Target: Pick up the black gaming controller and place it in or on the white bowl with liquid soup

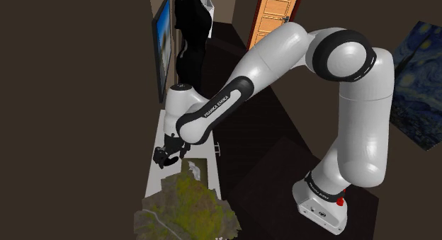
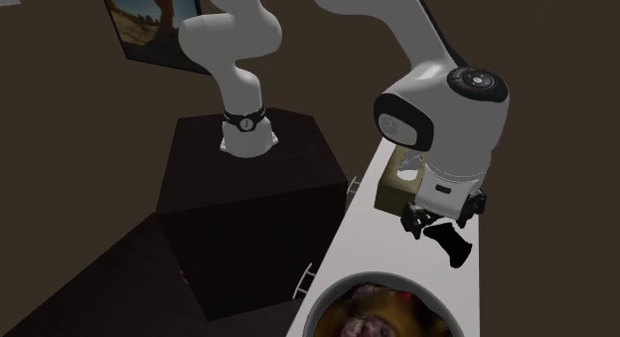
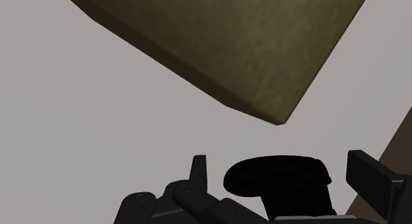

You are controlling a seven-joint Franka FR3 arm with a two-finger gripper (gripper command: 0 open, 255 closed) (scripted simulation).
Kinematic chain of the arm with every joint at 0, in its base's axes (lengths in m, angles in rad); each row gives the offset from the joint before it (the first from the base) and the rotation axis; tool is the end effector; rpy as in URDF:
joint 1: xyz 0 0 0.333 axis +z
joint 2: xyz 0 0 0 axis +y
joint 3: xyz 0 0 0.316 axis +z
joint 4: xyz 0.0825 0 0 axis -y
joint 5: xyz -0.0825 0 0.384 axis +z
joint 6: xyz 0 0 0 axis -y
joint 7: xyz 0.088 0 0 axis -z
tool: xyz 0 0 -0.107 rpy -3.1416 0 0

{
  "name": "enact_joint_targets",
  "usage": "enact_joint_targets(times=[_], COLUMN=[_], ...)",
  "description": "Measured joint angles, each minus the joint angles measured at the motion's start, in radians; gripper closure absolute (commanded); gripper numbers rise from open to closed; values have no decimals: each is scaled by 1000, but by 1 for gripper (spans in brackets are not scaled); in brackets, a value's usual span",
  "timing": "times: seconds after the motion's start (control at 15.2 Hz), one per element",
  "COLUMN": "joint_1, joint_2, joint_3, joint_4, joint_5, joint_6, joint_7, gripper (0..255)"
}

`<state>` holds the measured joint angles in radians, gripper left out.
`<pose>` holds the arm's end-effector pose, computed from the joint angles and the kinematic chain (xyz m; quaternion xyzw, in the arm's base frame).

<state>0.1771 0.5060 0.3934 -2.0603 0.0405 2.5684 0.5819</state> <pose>0.5042 0.3191 0.2070 -0.9933 0.0465 0.0414 0.0972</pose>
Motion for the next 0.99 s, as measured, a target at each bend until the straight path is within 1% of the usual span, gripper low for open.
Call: enact_joint_targets(times=[0.66,0.99], joint_1=[0,-12], joint_2=[0,-43], joint_3=[0,12], joint_4=[0,-2], joint_5=[0,14], joint_6=[0,-40], joint_7=[0,-3], gripper=[255,255])
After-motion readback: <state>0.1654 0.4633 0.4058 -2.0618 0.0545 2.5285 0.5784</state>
